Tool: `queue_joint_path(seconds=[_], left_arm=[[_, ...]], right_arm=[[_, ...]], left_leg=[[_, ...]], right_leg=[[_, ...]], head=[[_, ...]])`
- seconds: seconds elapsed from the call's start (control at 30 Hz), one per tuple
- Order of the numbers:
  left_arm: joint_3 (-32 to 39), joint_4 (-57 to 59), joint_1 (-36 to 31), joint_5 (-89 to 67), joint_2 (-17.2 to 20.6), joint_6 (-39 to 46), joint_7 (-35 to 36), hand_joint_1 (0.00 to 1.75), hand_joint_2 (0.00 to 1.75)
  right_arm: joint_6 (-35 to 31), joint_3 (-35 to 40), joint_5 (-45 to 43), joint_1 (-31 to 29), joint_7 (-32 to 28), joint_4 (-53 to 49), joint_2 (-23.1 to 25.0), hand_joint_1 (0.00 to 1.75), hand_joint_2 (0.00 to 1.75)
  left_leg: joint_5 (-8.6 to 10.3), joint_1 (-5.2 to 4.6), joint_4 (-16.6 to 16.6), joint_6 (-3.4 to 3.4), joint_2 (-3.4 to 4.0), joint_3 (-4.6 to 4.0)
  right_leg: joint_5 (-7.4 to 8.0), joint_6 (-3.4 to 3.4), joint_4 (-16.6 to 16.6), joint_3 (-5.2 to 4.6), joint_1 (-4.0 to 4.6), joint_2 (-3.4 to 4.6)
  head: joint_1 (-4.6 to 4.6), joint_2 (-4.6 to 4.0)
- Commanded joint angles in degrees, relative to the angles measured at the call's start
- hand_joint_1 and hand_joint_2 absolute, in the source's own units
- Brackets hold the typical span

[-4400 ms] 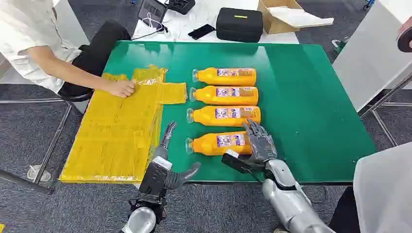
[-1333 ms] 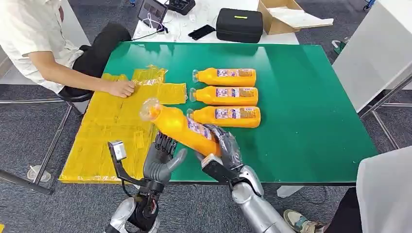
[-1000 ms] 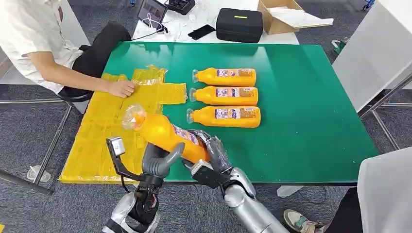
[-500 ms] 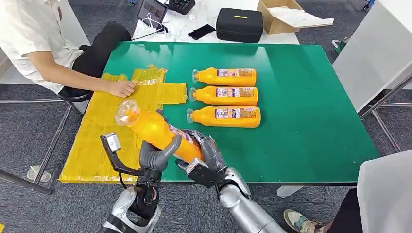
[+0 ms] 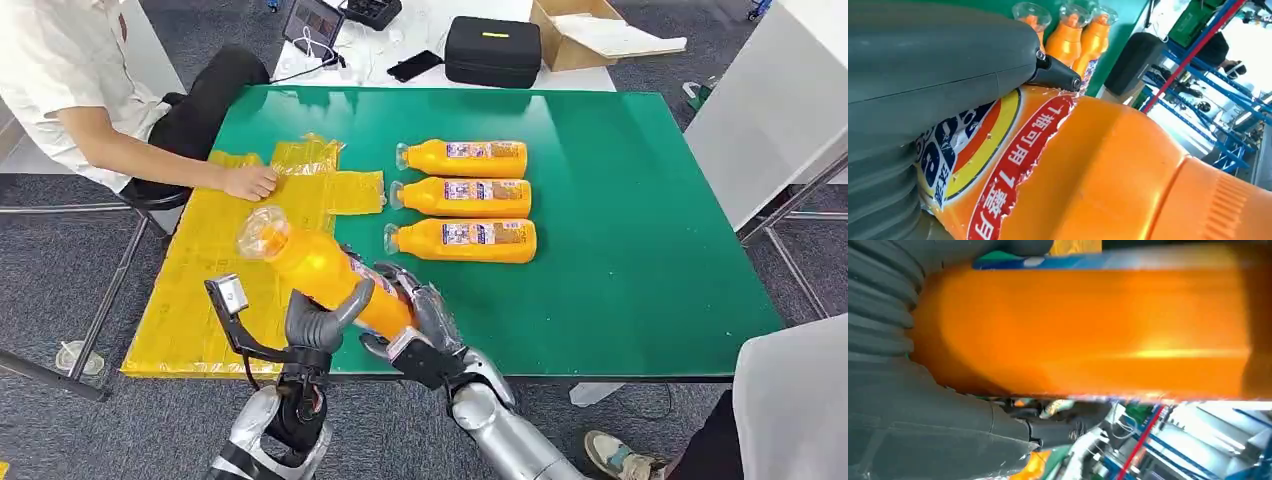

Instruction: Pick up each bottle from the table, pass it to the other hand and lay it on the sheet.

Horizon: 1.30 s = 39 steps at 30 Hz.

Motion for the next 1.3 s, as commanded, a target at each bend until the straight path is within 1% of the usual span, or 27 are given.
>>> queue_joint_path(seconds=[0.03, 0.07, 0.1, 0.13, 0.2, 0.23, 0.27, 0.3, 0.33, 0.37, 0.4, 0.43, 0.47, 0.5, 0.6, 0.63, 0.67, 0.7, 0.77, 0.8, 0.83, 0.93, 1.1, 1.17, 1.2, 1.23, 1.3], left_arm=[[0.9, -0.2, 0.4, 1.2, 1.9, -1.7, 0.4, 1.75, 1.75], [1.0, -0.7, 0.9, 1.3, 2.2, -1.7, 0.5, 1.75, 1.75], [1.2, -1.0, 1.1, 1.3, 2.4, -1.6, 0.6, 1.75, 1.75], [1.6, -1.2, 1.3, 1.3, 2.5, -1.1, 0.9, 1.75, 1.75], [2.1, -1.9, 1.6, -0.4, 3.3, 0.3, 1.1, 1.75, 1.75], [1.8, -1.7, 1.4, -6.5, 4.1, 5.8, 0.1, 1.75, 1.75], [2.0, -1.8, 1.4, -11.0, 4.8, 10.2, -1.2, 1.75, 1.75], [2.5, -2.0, 1.5, -16.2, 5.2, 14.3, -1.6, 1.75, 1.75], [3.3, -2.2, 1.6, -18.7, 5.3, 16.2, -1.4, 1.75, 1.75], [3.2, -1.8, 1.5, -20.2, 5.7, 17.0, 0.1, 1.75, 1.75], [3.3, -0.5, 1.2, -22.0, 7.4, 17.7, 6.6, 1.75, 1.75], [4.0, 0.5, 0.5, -28.6, 8.6, 22.1, 4.4, 1.75, 1.75], [4.5, 1.7, -0.4, -33.1, 9.0, 24.4, 4.2, 1.75, 1.75], [6.0, 3.1, -1.6, -39.9, 9.3, 28.0, 4.0, 1.75, 1.75], [6.0, 3.1, -1.6, -39.9, 9.3, 28.0, 4.0, 1.75, 1.75], [7.4, 4.1, -3.1, -45.9, 9.9, 30.4, 5.9, 1.75, 1.75], [9.5, 4.3, -3.9, -47.5, 9.7, 31.3, 5.8, 1.75, 1.75], [10.3, 6.0, -5.8, -49.3, 10.3, 31.6, 7.6, 1.75, 1.75], [11.1, 11.0, -10.0, -56.2, 11.0, 32.7, 10.7, 1.75, 1.75], [11.1, 12.6, -11.5, -57.2, 11.4, 32.1, 11.2, 1.75, 1.75], [11.5, 19.5, -15.9, -62.1, 11.4, 32.3, 13.0, 1.75, 1.75], [11.5, 19.5, -15.9, -62.1, 11.4, 32.3, 13.0, 1.75, 1.75], [11.5, 19.5, -15.9, -62.1, 11.4, 32.3, 13.0, 1.75, 1.75], [10.2, 25.9, -19.0, -68.5, 11.5, 33.9, 14.6, 1.75, 1.75], [11.0, 31.3, -21.7, -71.2, 11.2, 34.3, 15.2, 1.75, 1.75], [10.1, 35.8, -23.9, -74.7, 11.9, 35.2, 15.4, 1.75, 1.75], [8.3, 45.4, -27.6, -83.4, 13.0, 34.5, 16.5, 1.75, 1.75]], right_arm=[[4.0, -5.0, -6.2, 1.9, 1.4, -0.3, -0.6, 0.0, 1.75], [4.5, -6.2, -7.9, 2.9, 0.8, -1.2, -0.4, 0.0, 1.75], [4.1, -7.8, -9.3, 3.6, 0.9, -1.3, -0.2, 0.0, 1.75], [1.7, -9.5, -9.7, 4.2, 0.8, -1.4, 0.2, 0.0, 1.75], [-1.1, -12.0, -10.1, 5.2, -0.2, -1.7, 0.1, 0.0, 1.75], [-4.8, -14.7, -10.0, 6.4, -1.5, -2.9, 0.4, 0.0, 1.75], [-11.3, -16.7, -7.6, 7.3, -3.7, -3.9, 0.0, 0.0, 1.75], [-19.2, -19.5, -4.5, 8.3, -6.5, -5.3, 0.3, 0.0, 0.0], [-25.4, -21.1, -2.9, 9.6, -8.6, -8.9, 0.2, 0.0, 0.0], [-25.8, -27.2, 2.0, 11.2, -8.6, -13.9, 1.9, 0.0, 0.0], [-25.8, -37.1, -1.1, 13.9, -8.6, -21.5, 5.5, 0.0, 0.0], [-25.8, -43.1, -4.3, 15.4, -8.6, -28.1, 6.6, 0.0, 0.0], [-25.8, -45.4, -3.6, 16.7, -8.6, -31.6, 6.5, 0.0, 0.0], [-25.8, -48.5, -5.3, 17.8, -8.6, -36.2, 6.9, 0.0, 0.0], [-25.8, -48.5, -5.3, 17.8, -8.6, -36.2, 6.9, 0.0, 0.0], [-25.8, -50.9, -5.3, 18.4, -8.6, -39.5, 8.0, 0.0, 0.0], [-25.8, -52.2, -5.6, 18.7, -8.6, -41.4, 8.8, 0.0, 0.0], [-25.8, -51.9, -6.2, 19.3, -8.6, -41.8, 8.8, 0.0, 0.0], [-25.8, -48.8, -7.6, 19.9, -8.6, -40.0, 7.4, 0.0, 0.0], [-25.8, -48.6, -7.5, 19.7, -8.6, -39.5, 7.5, 0.0, 0.0], [-25.8, -46.0, -8.4, 19.1, -8.6, -36.7, 6.5, 0.0, 0.0], [-25.8, -46.0, -8.4, 19.1, -8.6, -36.7, 6.5, 0.0, 0.0], [-25.8, -46.0, -8.4, 19.1, -8.6, -36.7, 6.5, 0.0, 0.0], [-25.8, -44.3, -8.7, 18.2, -8.6, -33.9, 6.1, 0.0, 0.0], [-25.8, -42.3, -10.4, 17.3, -8.6, -31.2, 5.4, 0.0, 0.0], [-25.8, -41.6, -10.6, 16.4, -8.6, -29.5, 5.5, 0.0, 0.0], [-25.8, -36.8, -11.0, 15.4, -8.6, -26.3, 4.3, 0.0, 0.0]], left_leg=[[-0.1, -0.03, -0.1, 0.07, 0.01, 0.35], [-0.06, -0.03, 0.0, 0.05, 0.02, 0.21], [-0.1, -0.04, -0.1, 0.07, 0.03, 0.35], [-0.04, -0.03, -0.1, 0.04, -0.01, 0.2], [-0.14, -0.04, -0.1, 0.06, 0.05, 0.43], [-0.07, -0.04, -0.1, 0.04, 0.01, 0.23], [-0.1, -0.03, -0.1, 0.05, 0.02, 0.32], [-0.07, -0.04, -0.1, 0.05, 0.0, 0.23], [-0.09, -0.04, -0.1, 0.05, -0.03, 0.34], [-0.03, -0.05, -0.1, 0.03, 0.02, 0.17], [-0.06, -0.07, -0.1, 0.05, -0.08, 0.17], [0.0, -0.1, -0.1, 0.02, -0.07, 0.02], [-0.06, -0.11, 0.0, 0.04, -0.04, 0.14], [0.01, -0.08, 0.0, 0.03, -0.15, -0.05], [-0.05, -0.09, 0.0, 0.06, -0.22, 0.07], [-0.02, -0.05, 0.0, 0.04, -0.15, -0.02], [-0.09, -0.05, 0.0, 0.06, -0.18, 0.17], [-0.15, -0.09, 0.0, 0.08, -0.08, 0.29], [0.0, -0.06, 0.0, 0.02, -0.16, -0.05], [-0.04, -0.07, 0.0, 0.04, -0.19, 0.06], [0.04, 0.02, -0.1, 0.0, -0.2, 0.0], [0.06, 0.0, -0.1, -0.01, -0.12, 0.18], [0.1, 0.01, 0.0, -0.04, 0.02, 0.05], [0.09, 0.01, 0.0, -0.05, -0.01, 0.06], [-0.05, -0.02, 0.0, 0.01, 0.0, 0.4], [0.11, 0.01, -0.1, -0.05, -0.01, 0.12], [0.13, 0.05, -0.1, -0.06, 0.07, 0.15]], right_leg=[[-0.12, -0.09, 0.0, 0.35, 0.01, -0.1], [-0.06, -0.07, 0.0, 0.22, 0.0, -0.05], [-0.12, -0.09, 0.0, 0.35, 0.0, -0.07], [-0.06, -0.06, -0.1, 0.22, 0.0, -0.07], [-0.15, -0.12, 0.0, 0.42, 0.0, -0.06], [-0.09, -0.08, 0.0, 0.24, -0.01, -0.07], [-0.12, -0.1, 0.0, 0.33, 0.01, -0.07], [-0.09, -0.08, 0.0, 0.25, -0.01, -0.09], [-0.13, -0.11, -0.1, 0.37, 0.0, -0.13], [-0.04, -0.07, -0.1, 0.17, -0.02, -0.04], [-0.12, -0.1, 0.0, 0.2, -0.03, -0.17], [-0.07, -0.07, 0.1, 0.02, -0.08, -0.13], [-0.12, -0.1, 0.1, 0.13, -0.08, -0.12], [-0.07, -0.06, 0.1, -0.02, -0.06, -0.2], [-0.16, -0.09, 0.1, 0.11, -0.06, -0.31], [-0.08, -0.06, 0.0, 0.04, -0.03, -0.21], [-0.15, -0.09, 0.0, 0.25, -0.02, -0.28], [-0.19, -0.11, 0.0, 0.32, -0.04, -0.2], [-0.07, -0.07, 0.1, -0.01, -0.04, -0.24], [-0.13, -0.11, 0.1, 0.08, -0.04, -0.29], [-0.03, -0.1, 0.0, 0.06, 0.04, -0.28], [-0.04, -0.14, 0.0, 0.21, 0.04, -0.24], [0.04, -0.11, 0.0, 0.04, 0.05, -0.09], [0.02, -0.11, 0.0, 0.06, 0.04, -0.12], [-0.14, -0.18, 0.0, 0.39, 0.05, -0.18], [0.03, -0.12, 0.0, 0.13, 0.04, -0.12], [0.08, -0.13, -0.1, 0.17, 0.07, -0.03]], head=[[0.0, 0.0], [0.0, 0.0], [-0.02, 0.0], [0.0, 0.0], [0.0, 0.0], [0.0, 0.0], [0.02, 0.0], [0.02, 0.0], [0.0, 0.0], [0.0, 0.0], [0.04, 0.0], [-0.02, 0.0], [-0.02, 0.0], [0.07, 0.0], [0.02, 0.0], [0.02, 0.0], [0.0, 0.0], [0.02, 0.0], [0.0, 0.0], [0.02, 0.02], [0.04, 0.0], [0.0, 0.0], [0.0, 0.0], [0.02, 0.0], [0.02, 0.02], [0.0, 0.0], [0.0, 0.0]])
